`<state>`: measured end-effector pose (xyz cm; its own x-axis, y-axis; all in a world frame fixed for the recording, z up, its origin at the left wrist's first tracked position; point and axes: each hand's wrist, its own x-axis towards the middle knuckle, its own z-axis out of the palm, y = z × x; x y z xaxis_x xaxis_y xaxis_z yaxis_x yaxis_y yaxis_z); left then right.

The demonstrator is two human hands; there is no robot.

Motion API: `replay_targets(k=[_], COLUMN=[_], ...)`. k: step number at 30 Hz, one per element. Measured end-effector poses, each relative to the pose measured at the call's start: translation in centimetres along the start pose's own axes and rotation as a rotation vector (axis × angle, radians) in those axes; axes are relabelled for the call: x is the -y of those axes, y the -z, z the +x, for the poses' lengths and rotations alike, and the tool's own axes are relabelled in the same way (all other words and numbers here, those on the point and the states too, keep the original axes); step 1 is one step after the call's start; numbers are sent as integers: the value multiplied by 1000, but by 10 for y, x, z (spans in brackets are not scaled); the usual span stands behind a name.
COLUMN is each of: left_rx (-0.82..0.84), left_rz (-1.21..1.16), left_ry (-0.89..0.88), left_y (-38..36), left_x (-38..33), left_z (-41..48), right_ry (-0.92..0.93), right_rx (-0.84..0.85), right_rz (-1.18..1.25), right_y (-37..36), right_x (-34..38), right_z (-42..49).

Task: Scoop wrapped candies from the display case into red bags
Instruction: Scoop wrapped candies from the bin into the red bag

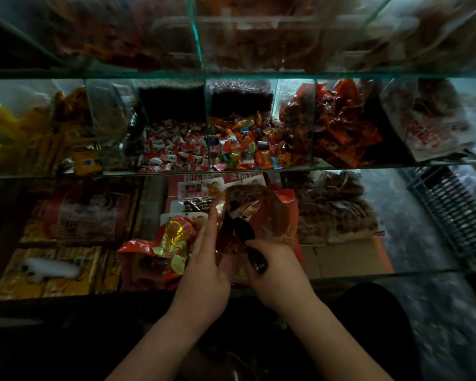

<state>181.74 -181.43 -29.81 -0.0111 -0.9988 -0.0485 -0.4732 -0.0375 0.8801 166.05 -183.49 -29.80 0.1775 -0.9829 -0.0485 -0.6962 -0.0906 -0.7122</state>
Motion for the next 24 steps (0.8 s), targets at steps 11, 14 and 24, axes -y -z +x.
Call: replay_targets(k=[11,14,24], left_rx=[39,49,58], left_rz=[-37,-31,-57], left_ry=[6,15,47], left_y=[-11,-13,-12], left_x=[5,5,4], left_z=[1,2,3], right_ry=[-311,-415,-456], right_rx=[-102,-177,-350], right_rz=[301,462,703], right_y=[-9,-9,-5], right_x=[-21,-22,-13], right_z=[8,10,7])
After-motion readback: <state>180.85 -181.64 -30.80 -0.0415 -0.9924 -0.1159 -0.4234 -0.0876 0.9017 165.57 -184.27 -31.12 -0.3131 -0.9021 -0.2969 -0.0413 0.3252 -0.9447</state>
